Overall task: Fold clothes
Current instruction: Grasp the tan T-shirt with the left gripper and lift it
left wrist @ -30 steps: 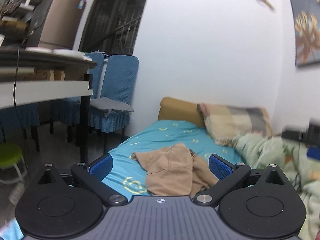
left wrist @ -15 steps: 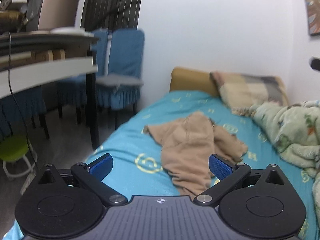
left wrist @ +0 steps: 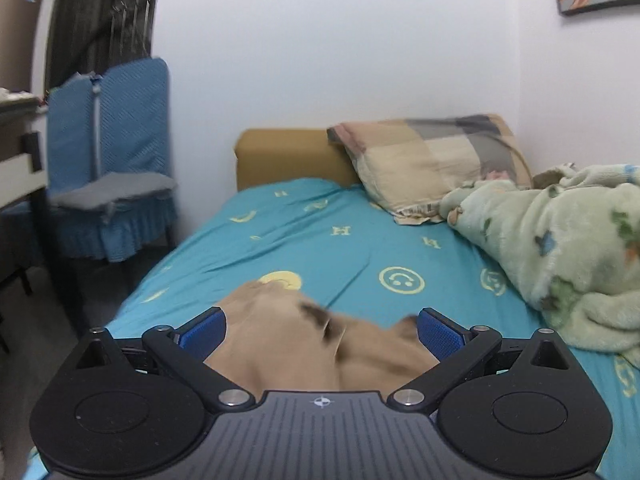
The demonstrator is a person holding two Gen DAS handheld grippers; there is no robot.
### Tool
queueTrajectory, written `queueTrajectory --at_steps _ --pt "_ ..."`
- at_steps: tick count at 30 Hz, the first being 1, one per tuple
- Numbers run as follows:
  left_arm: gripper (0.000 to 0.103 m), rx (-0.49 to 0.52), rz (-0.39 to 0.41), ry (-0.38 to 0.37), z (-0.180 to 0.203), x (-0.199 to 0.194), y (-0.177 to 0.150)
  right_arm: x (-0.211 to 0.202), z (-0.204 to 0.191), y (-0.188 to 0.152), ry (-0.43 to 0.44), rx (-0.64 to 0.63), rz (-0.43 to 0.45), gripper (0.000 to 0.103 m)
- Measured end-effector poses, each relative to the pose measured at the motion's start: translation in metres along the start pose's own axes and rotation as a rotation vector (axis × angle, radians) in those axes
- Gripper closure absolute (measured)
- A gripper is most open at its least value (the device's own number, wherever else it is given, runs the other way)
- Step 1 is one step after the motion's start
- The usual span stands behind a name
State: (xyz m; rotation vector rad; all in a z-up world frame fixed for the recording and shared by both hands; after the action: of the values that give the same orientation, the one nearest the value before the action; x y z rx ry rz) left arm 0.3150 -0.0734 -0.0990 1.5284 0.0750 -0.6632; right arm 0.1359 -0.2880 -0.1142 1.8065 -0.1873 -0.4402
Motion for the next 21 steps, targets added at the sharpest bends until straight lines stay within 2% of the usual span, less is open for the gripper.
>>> queueTrajectory --at_steps 3,4,5,6,7,9,12,17,21 --pt "0.012 0.017 -0.082 0.074 -0.008 0.055 -0.002 0.015 -0.009 -0.012 0.015 -0.012 -0.049 0.009" --pt "0.032 0.014 -0.123 0.101 -0.013 0.070 -0.004 0.019 -0.013 -0.017 0.022 -0.017 -0.064 0.009" --pt "0.063 -0.002 -0.165 0.117 -0.021 0.082 -0.008 0.023 -0.016 -0.021 0.030 -0.022 -0.078 0.009" --pt "0.078 -0.020 -0.191 0.122 -0.027 0.086 -0.010 0.027 -0.020 -0.025 0.037 -0.026 -0.092 0.009" --pt "0.086 -0.040 -0.188 0.108 -0.031 0.078 -0.012 0.031 -0.024 -0.030 0.045 -0.031 -0.106 0.009" --pt "0.090 -0.065 -0.175 0.082 -0.037 0.059 -0.014 0.038 -0.031 -0.038 0.064 -0.037 -0.134 0.009" --pt "0.092 0.022 -0.101 0.031 -0.021 -0.005 -0.016 0.037 -0.038 -0.041 0.103 -0.037 -0.149 0.009" --pt "0.093 0.139 -0.063 -0.104 0.013 -0.124 -0.033 0.022 -0.042 -0.037 0.142 -0.063 -0.141 0.009" --pt "0.093 0.080 -0.081 -0.153 0.019 -0.200 -0.059 0.002 -0.036 -0.026 0.185 -0.071 -0.142 0.009"
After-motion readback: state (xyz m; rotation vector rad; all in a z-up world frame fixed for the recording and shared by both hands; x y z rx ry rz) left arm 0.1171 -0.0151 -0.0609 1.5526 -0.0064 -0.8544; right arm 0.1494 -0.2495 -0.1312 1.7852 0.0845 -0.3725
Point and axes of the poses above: each gripper's, at about its wrist camera, not at the fingertips, and x roughly the way its jaws point, z to its right, y to its top, the point moved 2 cm from there along x, roughly the way its jaws point, and after that the axes turned 12 degrees about -y, right-handed, at the moved point
